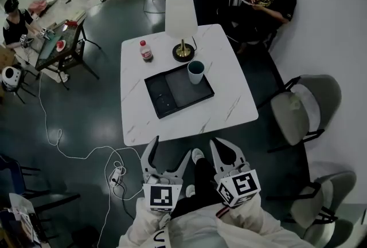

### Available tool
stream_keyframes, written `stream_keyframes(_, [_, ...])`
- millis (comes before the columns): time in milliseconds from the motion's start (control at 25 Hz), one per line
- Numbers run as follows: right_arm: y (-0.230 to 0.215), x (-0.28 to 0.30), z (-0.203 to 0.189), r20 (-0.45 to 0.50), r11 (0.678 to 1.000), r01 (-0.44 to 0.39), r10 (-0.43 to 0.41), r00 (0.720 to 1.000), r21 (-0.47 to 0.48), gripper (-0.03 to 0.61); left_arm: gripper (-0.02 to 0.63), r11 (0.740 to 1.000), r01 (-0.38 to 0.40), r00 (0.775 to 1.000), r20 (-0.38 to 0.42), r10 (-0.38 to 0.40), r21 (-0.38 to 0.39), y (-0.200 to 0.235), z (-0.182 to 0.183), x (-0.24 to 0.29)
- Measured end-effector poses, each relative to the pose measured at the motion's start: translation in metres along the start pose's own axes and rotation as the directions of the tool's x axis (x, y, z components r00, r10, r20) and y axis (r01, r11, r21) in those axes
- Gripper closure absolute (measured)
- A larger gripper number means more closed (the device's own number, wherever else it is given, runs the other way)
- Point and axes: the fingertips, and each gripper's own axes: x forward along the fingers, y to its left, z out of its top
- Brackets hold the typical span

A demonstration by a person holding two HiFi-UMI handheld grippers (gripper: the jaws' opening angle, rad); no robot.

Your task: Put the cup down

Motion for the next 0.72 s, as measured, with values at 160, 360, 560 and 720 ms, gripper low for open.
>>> stream_keyframes(160, [0.027,-0.019,0.016,0.016,0.999,-0.046,0.046,0.999,-0.016,0.572,0.284,1.0,-0.008,1.0,0.015,0.008,0.007,-0.005,0.016,-0.026])
stream_keyframes(360, [0.059,-0.039,0.035,0.048,0.995,-0.097,0.099,0.994,-0.03,0.572,0.307,0.999,-0.029,0.998,0.056,0.027,0.026,-0.009,0.04,-0.062])
stream_keyframes(560, [0.081,-0.059,0.047,0.075,0.991,-0.11,0.115,0.991,-0.072,0.573,0.342,1.0,-0.026,0.997,0.069,0.026,0.003,-0.015,0.047,-0.089])
stream_keyframes(720, [0.09,-0.077,0.041,0.064,0.992,-0.104,0.109,0.992,-0.077,0.572,0.376,1.0,-0.008,0.998,0.064,0.008,-0.004,-0.024,0.048,-0.105])
